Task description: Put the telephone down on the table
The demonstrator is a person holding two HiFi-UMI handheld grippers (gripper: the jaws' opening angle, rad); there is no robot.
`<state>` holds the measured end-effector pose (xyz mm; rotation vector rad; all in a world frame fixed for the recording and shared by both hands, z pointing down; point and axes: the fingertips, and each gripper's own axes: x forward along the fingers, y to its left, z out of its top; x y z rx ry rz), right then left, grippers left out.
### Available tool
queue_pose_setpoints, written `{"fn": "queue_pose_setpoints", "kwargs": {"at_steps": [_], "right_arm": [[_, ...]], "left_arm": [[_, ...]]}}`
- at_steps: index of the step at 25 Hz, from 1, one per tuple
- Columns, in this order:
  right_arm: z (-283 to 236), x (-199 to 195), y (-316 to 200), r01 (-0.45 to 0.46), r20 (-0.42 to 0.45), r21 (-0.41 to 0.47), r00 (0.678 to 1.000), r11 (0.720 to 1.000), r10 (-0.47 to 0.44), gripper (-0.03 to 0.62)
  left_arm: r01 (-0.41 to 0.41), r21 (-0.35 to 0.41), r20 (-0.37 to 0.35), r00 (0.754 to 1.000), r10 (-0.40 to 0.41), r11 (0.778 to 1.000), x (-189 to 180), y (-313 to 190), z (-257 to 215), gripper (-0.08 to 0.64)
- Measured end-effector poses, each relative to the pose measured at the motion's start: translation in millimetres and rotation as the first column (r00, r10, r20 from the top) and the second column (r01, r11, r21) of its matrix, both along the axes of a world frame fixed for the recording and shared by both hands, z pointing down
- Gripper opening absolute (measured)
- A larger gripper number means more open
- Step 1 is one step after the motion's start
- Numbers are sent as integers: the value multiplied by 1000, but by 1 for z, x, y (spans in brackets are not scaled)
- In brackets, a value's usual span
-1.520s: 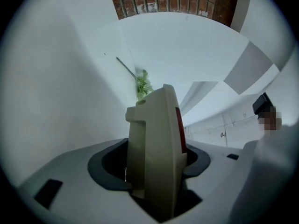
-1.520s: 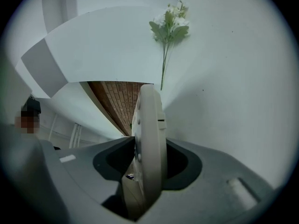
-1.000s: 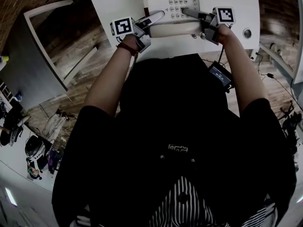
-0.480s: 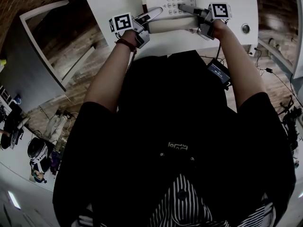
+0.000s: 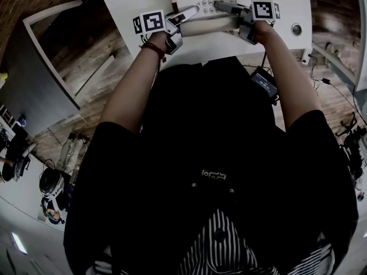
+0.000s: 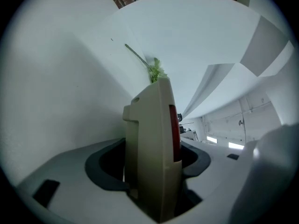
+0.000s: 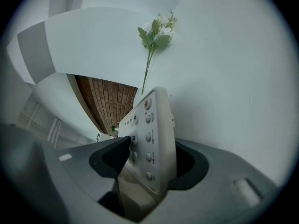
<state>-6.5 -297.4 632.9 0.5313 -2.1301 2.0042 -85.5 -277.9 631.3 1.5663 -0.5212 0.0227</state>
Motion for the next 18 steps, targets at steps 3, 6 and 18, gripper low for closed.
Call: {"fn": "queue_pose_setpoints", "kwargs": {"at_steps": [3,6,18], "right_arm": [[1,-1,1,13,-22,14,1000,1000,-13,247],[2,-1,3,32,-39,18,999,999,-32,253],[5,0,2,44,-111,52,993,998,-38,259]], "left_arm": [[-9,-2,28,1000,9,1000,0,3,1,278],[-9,-10,52,999,9,1000,0,7,3,281],[89,16,181,979,-90,996,-15,6,9,288]]}}
